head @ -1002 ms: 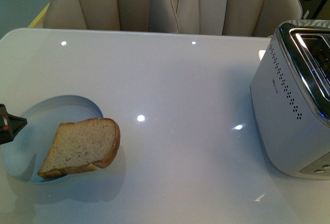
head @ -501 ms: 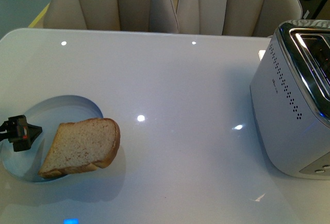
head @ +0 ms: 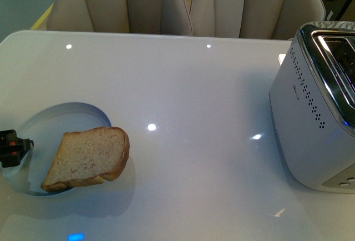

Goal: Left arm holds plate, right arm toasts bread

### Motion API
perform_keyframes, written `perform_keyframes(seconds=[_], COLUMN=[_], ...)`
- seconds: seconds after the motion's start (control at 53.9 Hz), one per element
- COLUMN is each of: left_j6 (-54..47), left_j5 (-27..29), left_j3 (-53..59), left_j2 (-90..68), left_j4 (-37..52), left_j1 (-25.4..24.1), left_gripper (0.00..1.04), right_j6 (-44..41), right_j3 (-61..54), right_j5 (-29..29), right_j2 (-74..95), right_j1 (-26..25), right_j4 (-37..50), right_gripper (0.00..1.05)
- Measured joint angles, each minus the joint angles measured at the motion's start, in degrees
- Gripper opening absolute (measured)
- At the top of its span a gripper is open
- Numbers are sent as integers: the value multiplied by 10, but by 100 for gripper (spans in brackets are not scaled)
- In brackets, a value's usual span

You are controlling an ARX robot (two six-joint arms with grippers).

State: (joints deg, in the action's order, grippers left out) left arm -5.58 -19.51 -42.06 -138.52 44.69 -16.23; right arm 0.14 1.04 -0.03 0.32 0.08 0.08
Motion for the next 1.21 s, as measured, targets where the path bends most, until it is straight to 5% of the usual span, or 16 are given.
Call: perform_keyframes(seconds=[0.204,0.853,1.206], left_j6=[18,113,169], left_j5=[-23,-54,-35], left_j3=[11,109,114], left_j2=[10,182,370], left_j4=[-1,-67,-208], left_j1=[-2,-29,47], left_gripper=[3,3,3], right_j6=[0,0,0], right_j3=[0,0,0], right_j5=[0,0,0], right_j2=[0,0,0], right_j1=[0,0,0], right_j4=[0,0,0], right_gripper=[96,96,96])
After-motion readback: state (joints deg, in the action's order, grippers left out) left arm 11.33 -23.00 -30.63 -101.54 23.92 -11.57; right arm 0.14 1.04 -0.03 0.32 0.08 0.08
